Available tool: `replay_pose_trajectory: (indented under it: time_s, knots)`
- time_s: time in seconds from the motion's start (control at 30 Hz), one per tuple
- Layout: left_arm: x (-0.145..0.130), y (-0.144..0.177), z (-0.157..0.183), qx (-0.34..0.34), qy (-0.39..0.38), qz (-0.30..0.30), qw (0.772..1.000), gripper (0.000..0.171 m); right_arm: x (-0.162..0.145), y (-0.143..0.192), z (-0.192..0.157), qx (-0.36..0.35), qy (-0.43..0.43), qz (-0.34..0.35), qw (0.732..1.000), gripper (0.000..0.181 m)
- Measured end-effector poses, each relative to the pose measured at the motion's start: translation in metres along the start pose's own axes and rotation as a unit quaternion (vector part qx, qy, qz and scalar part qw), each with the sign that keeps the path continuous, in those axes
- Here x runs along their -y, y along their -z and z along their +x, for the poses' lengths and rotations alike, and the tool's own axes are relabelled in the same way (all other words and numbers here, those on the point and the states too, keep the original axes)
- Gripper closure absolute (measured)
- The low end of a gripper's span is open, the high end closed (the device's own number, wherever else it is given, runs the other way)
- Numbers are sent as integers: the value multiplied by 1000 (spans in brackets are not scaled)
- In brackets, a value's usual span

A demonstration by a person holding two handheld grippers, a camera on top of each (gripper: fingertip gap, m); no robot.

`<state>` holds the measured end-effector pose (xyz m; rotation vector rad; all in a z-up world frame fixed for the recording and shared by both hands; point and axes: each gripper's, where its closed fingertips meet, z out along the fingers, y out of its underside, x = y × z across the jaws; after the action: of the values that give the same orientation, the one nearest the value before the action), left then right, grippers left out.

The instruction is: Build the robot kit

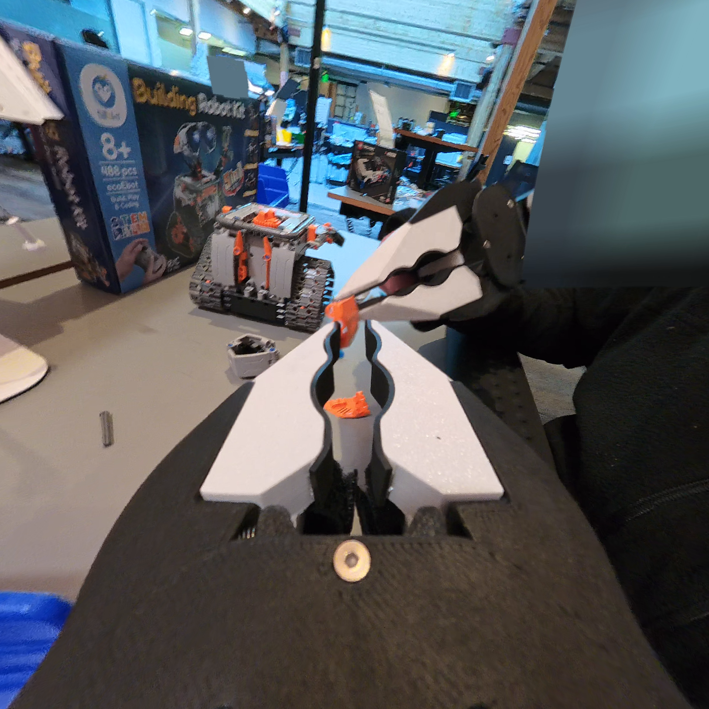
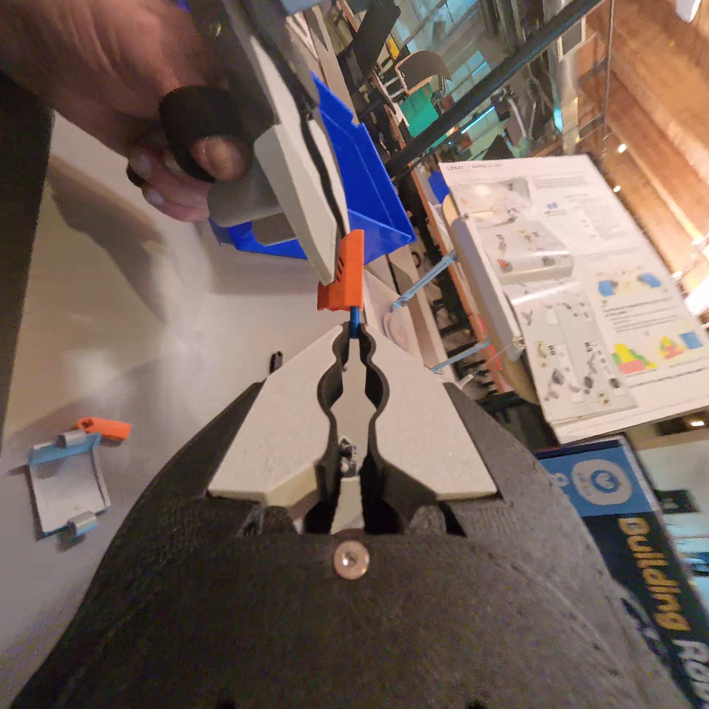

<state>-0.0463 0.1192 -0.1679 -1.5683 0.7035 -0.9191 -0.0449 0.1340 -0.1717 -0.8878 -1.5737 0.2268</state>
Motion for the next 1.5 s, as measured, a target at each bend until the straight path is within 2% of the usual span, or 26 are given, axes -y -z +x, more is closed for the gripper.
replay_pose_trajectory:
  time_s: [0.1, 0.2, 0.3, 0.4, 0.53, 0.63, 0.8, 1.0, 1.17, 1.3, 1.5]
  knots:
    - [4, 0, 7, -2, -32, 4, 999, 171, 3, 1, 0, -26, 53, -5, 998, 180]
    - [6, 0, 10, 26, -92, -2, 995, 171, 6, 3, 2, -30, 49, 7, 998, 180]
    - [4, -2, 11, 74, -183, -29, 980, 171, 5, 2, 2, -24, 40, 10, 999, 179]
    - [-1, -5, 10, 124, -287, -70, 947, 171, 2, 1, 2, -15, 27, 14, 999, 172]
    - [-7, -9, 10, 180, -417, -123, 883, 171, 0, 2, 2, 0, 10, 20, 1000, 163]
    - [-10, -10, 8, 199, -467, -151, 848, 171, -1, 4, -1, 20, 8, 26, 999, 159]
    - [-13, -11, 6, 208, -512, -176, 815, 171, -1, 5, -8, 43, 18, 29, 998, 158]
    - [-19, -16, 10, 197, -535, -189, 800, 171, -5, 2, -16, 54, 33, 18, 998, 166]
    - [-23, -17, 11, 188, -537, -199, 798, 171, -3, 2, -16, 56, 25, 23, 998, 155]
    - [-27, -17, 12, 177, -555, -211, 785, 171, -4, 3, -24, 76, 41, 22, 996, 165]
    - [-31, -18, 13, 169, -556, -219, 784, 171, -7, 4, -28, 88, 41, 13, 995, 167]
